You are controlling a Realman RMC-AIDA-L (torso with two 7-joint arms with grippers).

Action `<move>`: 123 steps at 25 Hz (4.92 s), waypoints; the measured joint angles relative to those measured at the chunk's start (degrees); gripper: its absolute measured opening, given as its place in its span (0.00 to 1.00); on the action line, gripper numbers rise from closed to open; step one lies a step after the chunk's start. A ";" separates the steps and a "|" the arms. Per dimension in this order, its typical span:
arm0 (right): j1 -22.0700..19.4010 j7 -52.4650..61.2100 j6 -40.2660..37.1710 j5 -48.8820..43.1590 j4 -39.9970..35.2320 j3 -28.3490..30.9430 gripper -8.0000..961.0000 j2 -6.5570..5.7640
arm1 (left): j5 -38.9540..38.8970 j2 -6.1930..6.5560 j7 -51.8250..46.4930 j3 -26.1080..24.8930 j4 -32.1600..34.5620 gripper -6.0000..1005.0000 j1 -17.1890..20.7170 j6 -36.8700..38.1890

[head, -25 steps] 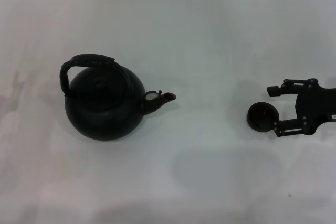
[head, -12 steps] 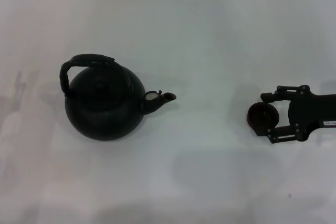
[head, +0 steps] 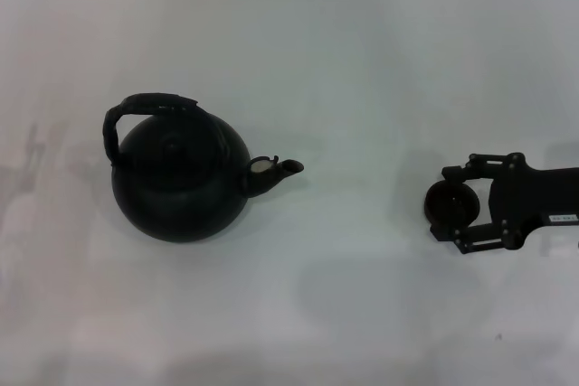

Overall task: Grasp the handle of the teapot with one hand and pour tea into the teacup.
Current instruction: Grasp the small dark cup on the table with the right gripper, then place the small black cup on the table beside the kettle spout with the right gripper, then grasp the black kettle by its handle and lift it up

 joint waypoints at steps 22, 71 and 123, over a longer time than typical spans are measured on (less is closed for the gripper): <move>0.52 -3.02 -2.54 0.52 1.36 -1.77 0.91 0.07 | -0.01 0.09 0.00 0.02 0.00 0.72 -0.06 -0.07; 6.54 7.51 -11.02 9.56 -3.02 -21.19 0.76 0.87 | -0.09 0.18 0.00 0.02 0.45 0.72 0.06 0.30; 4.09 4.41 -4.86 13.78 -4.52 -11.46 0.90 0.44 | 0.02 0.05 0.07 4.15 0.08 0.72 3.14 8.54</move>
